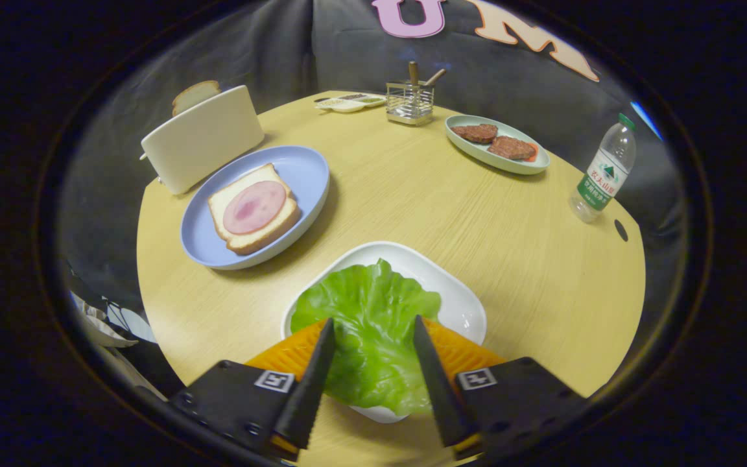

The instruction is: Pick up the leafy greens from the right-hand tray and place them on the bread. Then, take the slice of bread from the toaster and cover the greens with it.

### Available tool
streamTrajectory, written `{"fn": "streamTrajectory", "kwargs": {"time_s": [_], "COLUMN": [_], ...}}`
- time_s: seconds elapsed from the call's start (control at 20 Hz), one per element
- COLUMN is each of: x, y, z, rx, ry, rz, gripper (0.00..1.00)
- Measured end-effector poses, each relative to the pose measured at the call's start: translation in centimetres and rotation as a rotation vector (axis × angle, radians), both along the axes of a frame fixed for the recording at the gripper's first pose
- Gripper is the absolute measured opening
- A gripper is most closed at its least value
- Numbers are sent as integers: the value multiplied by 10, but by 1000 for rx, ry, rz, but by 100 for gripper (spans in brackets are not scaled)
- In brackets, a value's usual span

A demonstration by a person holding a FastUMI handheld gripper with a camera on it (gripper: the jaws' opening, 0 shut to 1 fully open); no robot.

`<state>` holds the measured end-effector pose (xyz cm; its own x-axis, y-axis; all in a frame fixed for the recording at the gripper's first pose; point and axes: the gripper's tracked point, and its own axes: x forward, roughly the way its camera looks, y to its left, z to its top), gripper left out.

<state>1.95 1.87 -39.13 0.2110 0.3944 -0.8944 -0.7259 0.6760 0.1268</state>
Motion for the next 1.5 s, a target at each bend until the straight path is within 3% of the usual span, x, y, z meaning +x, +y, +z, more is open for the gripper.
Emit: {"fn": "streamTrajectory", "kwargs": {"time_s": [0.35, 1.0, 1.5], "x": [-2, -5, -8], "y": [2, 25, 86], "z": [2, 62, 100], "rx": [-20, 70, 129], "ry": [-17, -83, -121], "rz": [-10, -51, -36], "gripper": [15, 15, 15]}}
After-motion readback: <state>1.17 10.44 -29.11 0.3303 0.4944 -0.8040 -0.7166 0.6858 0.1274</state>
